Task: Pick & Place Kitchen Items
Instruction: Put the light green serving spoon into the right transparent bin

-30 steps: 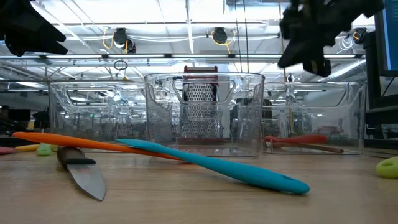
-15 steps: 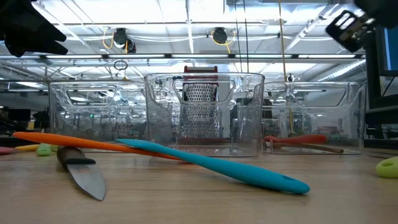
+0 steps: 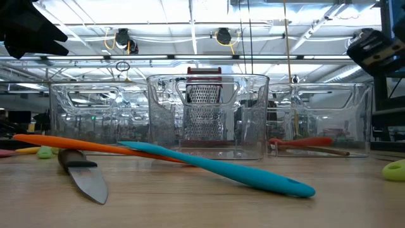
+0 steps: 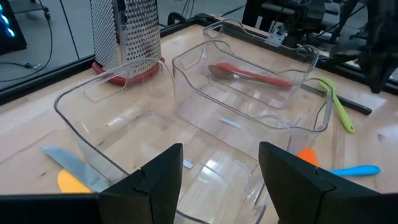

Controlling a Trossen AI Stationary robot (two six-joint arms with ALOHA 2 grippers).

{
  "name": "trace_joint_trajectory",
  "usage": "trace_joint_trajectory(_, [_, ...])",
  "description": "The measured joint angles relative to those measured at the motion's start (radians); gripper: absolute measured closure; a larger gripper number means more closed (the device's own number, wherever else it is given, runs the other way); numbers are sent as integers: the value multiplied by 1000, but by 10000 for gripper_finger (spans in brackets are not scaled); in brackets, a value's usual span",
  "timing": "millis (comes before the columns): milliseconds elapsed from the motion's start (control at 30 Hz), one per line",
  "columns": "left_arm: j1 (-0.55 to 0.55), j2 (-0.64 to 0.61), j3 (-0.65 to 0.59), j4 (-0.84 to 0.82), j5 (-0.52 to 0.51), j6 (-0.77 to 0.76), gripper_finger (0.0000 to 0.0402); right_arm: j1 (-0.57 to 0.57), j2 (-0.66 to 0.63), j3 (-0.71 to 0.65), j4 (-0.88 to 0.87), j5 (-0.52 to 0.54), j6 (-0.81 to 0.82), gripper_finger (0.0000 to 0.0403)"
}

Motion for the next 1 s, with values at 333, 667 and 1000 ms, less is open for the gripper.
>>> trace_joint_trajectory(333, [0,0,0,0,-3,-33,186,-2,18,0,-98,-59,73,378])
trace_joint_trajectory(667, [0,0,0,0,-4,-34,186,-9,18,1,-134,-59,71,300])
trace_joint_trajectory(1000, [0,0,0,0,-4,-34,186,-8,18,1,-135,-59,-4,244])
